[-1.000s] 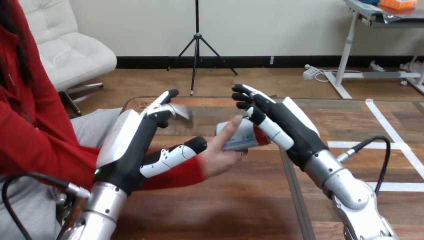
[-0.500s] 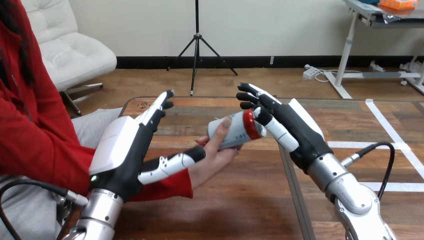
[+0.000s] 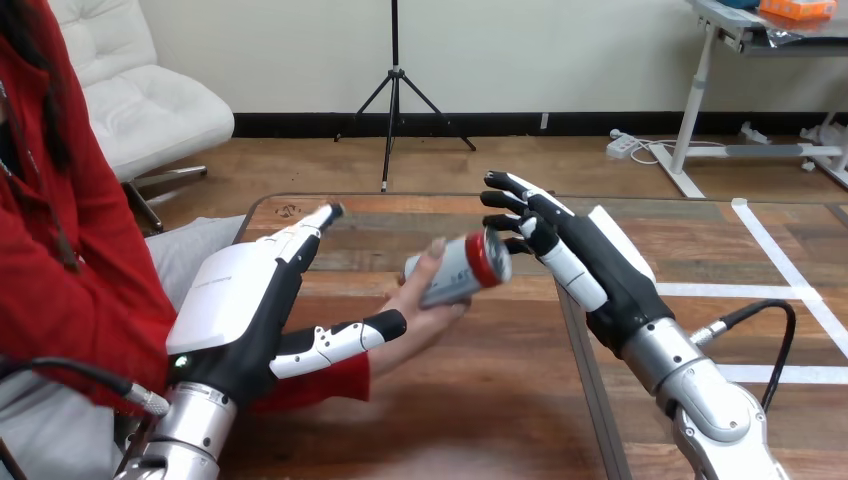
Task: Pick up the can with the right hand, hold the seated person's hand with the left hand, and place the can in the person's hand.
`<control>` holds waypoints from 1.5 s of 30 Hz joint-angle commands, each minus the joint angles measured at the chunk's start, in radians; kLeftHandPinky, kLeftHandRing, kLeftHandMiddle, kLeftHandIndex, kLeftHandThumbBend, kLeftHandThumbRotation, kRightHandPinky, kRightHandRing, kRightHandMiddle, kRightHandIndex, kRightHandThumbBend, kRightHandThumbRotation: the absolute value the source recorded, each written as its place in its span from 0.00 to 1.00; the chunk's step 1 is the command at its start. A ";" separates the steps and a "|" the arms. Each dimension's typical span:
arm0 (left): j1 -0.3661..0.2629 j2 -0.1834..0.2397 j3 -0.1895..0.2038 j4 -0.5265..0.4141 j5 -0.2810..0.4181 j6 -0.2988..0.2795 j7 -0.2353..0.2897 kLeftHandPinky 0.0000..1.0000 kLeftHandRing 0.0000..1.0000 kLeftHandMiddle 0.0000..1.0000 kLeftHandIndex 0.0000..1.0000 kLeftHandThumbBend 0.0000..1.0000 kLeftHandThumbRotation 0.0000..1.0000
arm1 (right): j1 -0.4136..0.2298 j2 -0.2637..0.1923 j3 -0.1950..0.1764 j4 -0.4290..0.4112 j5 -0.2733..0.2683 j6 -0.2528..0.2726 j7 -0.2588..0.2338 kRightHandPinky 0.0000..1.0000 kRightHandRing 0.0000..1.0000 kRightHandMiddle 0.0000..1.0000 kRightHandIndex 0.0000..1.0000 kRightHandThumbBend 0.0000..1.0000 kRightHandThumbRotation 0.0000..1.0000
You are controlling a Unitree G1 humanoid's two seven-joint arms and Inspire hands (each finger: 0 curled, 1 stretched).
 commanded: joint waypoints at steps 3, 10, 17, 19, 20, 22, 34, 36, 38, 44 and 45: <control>-0.040 0.019 -0.003 -0.056 -0.021 -0.002 -0.028 0.92 0.92 0.92 0.82 0.93 1.00 | -0.035 -0.003 -0.030 -0.064 0.021 -0.021 -0.007 0.77 0.84 0.89 0.91 1.00 1.00; -0.046 0.019 0.000 -0.049 -0.035 -0.012 -0.044 0.92 0.92 0.93 0.78 0.93 1.00 | -0.034 -0.002 -0.035 -0.073 0.026 -0.017 -0.003 0.75 0.82 0.88 0.91 1.00 1.00; -0.051 0.014 0.002 -0.046 -0.049 -0.012 -0.051 0.90 0.92 0.92 0.78 0.93 1.00 | -0.032 0.000 -0.037 -0.087 0.028 -0.009 -0.004 0.74 0.82 0.88 0.91 1.00 1.00; -0.052 0.014 0.002 -0.046 -0.052 -0.011 -0.051 0.90 0.91 0.92 0.79 0.94 1.00 | -0.031 0.001 -0.038 -0.090 0.027 -0.009 -0.004 0.73 0.82 0.88 0.91 1.00 1.00; -0.053 0.014 0.002 -0.046 -0.052 -0.011 -0.051 0.89 0.91 0.92 0.79 0.94 1.00 | -0.031 0.002 -0.038 -0.091 0.030 -0.008 -0.002 0.73 0.82 0.88 0.91 1.00 1.00; -0.054 0.014 0.002 -0.047 -0.053 -0.010 -0.050 0.89 0.91 0.91 0.79 0.94 1.00 | -0.031 0.003 -0.039 -0.094 0.033 -0.009 0.002 0.73 0.82 0.88 0.91 1.00 1.00; -0.056 0.001 0.012 -0.029 -0.122 -0.056 -0.041 0.87 0.90 0.90 0.81 0.94 1.00 | -0.017 0.007 -0.038 -0.117 0.043 -0.001 0.008 0.72 0.82 0.87 0.91 1.00 1.00; -0.057 -0.001 0.014 -0.023 -0.146 -0.069 -0.043 0.87 0.90 0.90 0.81 0.94 1.00 | -0.014 0.008 -0.039 -0.124 0.044 0.004 0.009 0.73 0.82 0.87 0.91 1.00 1.00; -0.057 -0.007 0.016 -0.014 -0.173 -0.085 -0.041 0.87 0.90 0.90 0.81 0.94 1.00 | -0.010 0.010 -0.040 -0.129 0.049 0.007 0.011 0.73 0.82 0.87 0.91 1.00 1.00; -0.052 -0.045 0.029 0.022 -0.313 -0.155 -0.050 0.83 0.90 0.89 0.80 0.92 1.00 | 0.006 0.022 -0.047 -0.140 0.075 0.004 0.016 0.73 0.82 0.87 0.91 1.00 1.00; -0.052 -0.048 0.030 0.027 -0.328 -0.163 -0.051 0.82 0.90 0.88 0.80 0.91 1.00 | 0.007 0.023 -0.048 -0.140 0.078 0.003 0.016 0.73 0.82 0.87 0.91 1.00 1.00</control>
